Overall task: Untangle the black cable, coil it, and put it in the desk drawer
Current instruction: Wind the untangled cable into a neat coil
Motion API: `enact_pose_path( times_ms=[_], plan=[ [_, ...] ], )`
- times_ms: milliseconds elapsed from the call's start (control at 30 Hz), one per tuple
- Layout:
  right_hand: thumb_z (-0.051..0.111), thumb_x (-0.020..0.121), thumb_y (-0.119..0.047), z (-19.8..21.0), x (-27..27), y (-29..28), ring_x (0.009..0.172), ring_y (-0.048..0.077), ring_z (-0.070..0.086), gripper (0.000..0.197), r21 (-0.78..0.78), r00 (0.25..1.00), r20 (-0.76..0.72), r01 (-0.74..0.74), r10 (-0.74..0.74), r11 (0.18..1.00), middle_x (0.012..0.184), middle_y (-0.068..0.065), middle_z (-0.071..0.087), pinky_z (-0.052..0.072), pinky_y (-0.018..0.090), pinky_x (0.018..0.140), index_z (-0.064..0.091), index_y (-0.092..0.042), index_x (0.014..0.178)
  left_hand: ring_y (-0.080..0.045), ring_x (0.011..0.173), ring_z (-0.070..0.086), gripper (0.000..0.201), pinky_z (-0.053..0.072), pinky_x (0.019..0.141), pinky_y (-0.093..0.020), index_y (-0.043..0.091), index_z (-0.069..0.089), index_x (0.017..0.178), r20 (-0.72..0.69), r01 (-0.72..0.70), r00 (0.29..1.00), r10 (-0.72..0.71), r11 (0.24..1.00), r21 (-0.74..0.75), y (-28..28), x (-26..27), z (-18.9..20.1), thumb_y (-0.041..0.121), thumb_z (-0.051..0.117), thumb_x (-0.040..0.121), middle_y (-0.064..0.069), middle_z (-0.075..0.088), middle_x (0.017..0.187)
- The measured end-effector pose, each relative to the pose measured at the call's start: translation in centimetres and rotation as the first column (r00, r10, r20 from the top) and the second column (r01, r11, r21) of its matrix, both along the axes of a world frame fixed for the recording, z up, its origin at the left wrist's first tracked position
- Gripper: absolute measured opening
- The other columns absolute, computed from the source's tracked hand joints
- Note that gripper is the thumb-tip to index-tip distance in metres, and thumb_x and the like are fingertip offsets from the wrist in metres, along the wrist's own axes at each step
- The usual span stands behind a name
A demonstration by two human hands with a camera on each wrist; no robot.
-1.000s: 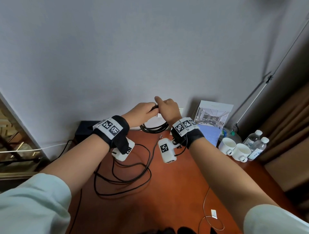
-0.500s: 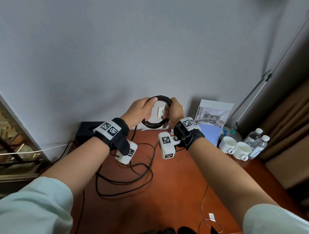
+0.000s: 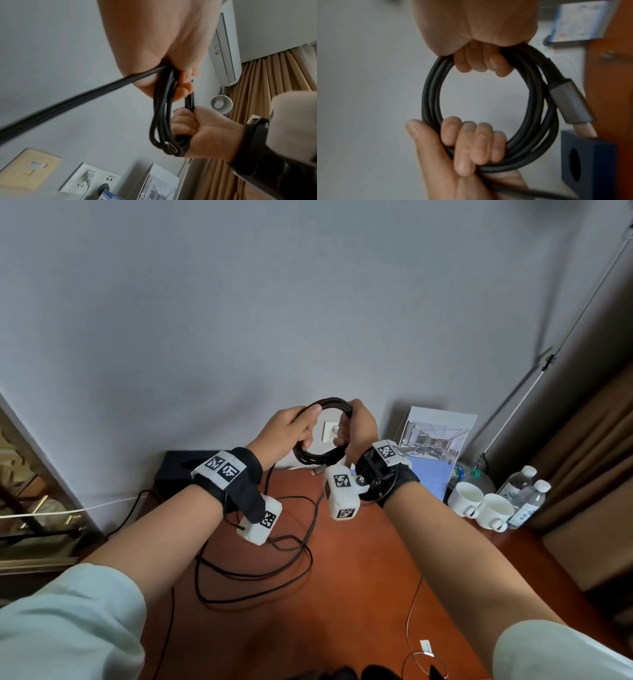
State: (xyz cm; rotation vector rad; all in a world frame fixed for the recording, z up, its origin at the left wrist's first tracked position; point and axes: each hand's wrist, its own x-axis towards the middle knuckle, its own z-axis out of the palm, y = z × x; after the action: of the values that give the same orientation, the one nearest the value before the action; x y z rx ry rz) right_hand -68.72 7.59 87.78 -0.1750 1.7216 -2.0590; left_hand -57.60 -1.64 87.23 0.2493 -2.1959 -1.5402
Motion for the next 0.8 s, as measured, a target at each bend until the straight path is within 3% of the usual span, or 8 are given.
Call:
enact_pose_path(
  times_ms=[133,233,400,533,633,733,800],
  plan=[
    [0.038,0.083,-0.015,-0.6,0.4,0.1,0.036,0.012,0.019,0.029,-0.082,0.997,0.074,0.023,-0.017,0.996,0.041,-0.005,0.029,0.021,0.019,0.038,0.033,-0.016,0.055,-0.01,0.047,0.019,0.044,0.021,0.047,-0.022,0.02,0.027,0.063,-0.011,0.036,0.999,-0.035,0.988,0.152,0.4,-0.2,0.0,0.034,0.04,0.102,0.008,0.02,0.056],
    [0.035,0.089,-0.017,-0.4,0.4,0.4,0.032,0.012,0.021,0.035,-0.045,0.997,0.044,-0.06,0.062,0.997,0.037,-0.006,0.029,0.027,0.023,0.042,0.033,-0.015,0.054,-0.009,0.046,0.019,0.043,0.019,0.044,-0.021,0.02,0.028,0.063,0.038,0.049,0.998,-0.054,0.991,0.127,0.2,-0.2,0.6,0.036,0.04,0.101,0.009,0.021,0.054],
    [0.037,0.097,-0.039,1.1,0.1,0.8,0.03,0.011,0.037,0.051,0.264,0.928,-0.284,-0.166,0.241,0.95,0.034,-0.007,0.044,0.037,0.026,0.046,0.047,-0.011,0.056,-0.014,0.048,0.025,0.039,0.025,0.045,-0.023,0.015,0.038,0.067,0.154,0.075,0.986,-0.066,0.996,-0.053,0.0,-0.1,1.6,0.036,0.045,0.1,0.004,0.027,0.055],
    [0.038,0.099,-0.037,1.7,0.9,0.9,0.033,0.006,0.04,0.056,0.419,0.797,-0.485,-0.149,0.36,0.895,0.032,-0.007,0.044,0.037,0.026,0.049,0.048,-0.008,0.053,-0.016,0.051,0.025,0.037,0.024,0.046,-0.026,0.011,0.042,0.071,0.253,0.135,0.962,-0.105,0.985,-0.106,0.2,0.1,2.2,0.033,0.045,0.1,0.0,0.027,0.058],
    [0.043,0.095,-0.033,1.7,1.0,0.8,0.043,0.013,0.037,0.048,0.388,0.839,-0.455,-0.114,0.298,0.915,0.032,-0.009,0.041,0.035,0.028,0.051,0.048,-0.006,0.055,-0.014,0.05,0.025,0.037,0.025,0.047,-0.024,0.013,0.041,0.07,0.227,0.177,0.96,-0.165,0.984,-0.035,0.3,0.4,2.3,0.033,0.045,0.1,0.001,0.026,0.059],
    [0.043,0.093,-0.028,1.3,0.7,0.8,0.038,0.012,0.032,0.043,0.267,0.92,-0.322,-0.137,0.223,0.954,0.034,-0.01,0.039,0.029,0.025,0.045,0.043,-0.012,0.054,-0.015,0.05,0.034,0.042,0.036,0.052,-0.023,0.015,0.039,0.066,0.189,0.19,0.964,-0.186,0.982,-0.003,0.2,0.9,2.4,0.04,0.044,0.099,0.001,0.029,0.058],
    [0.042,0.095,-0.026,0.9,0.7,1.0,0.035,0.012,0.03,0.039,0.2,0.951,-0.227,-0.165,0.209,0.966,0.035,-0.009,0.039,0.029,0.025,0.044,0.044,-0.012,0.058,-0.015,0.049,0.03,0.043,0.033,0.049,-0.024,0.017,0.033,0.065,0.196,0.176,0.965,-0.174,0.984,0.008,0.1,0.9,2.3,0.041,0.043,0.099,0.002,0.026,0.057]
  ],
)
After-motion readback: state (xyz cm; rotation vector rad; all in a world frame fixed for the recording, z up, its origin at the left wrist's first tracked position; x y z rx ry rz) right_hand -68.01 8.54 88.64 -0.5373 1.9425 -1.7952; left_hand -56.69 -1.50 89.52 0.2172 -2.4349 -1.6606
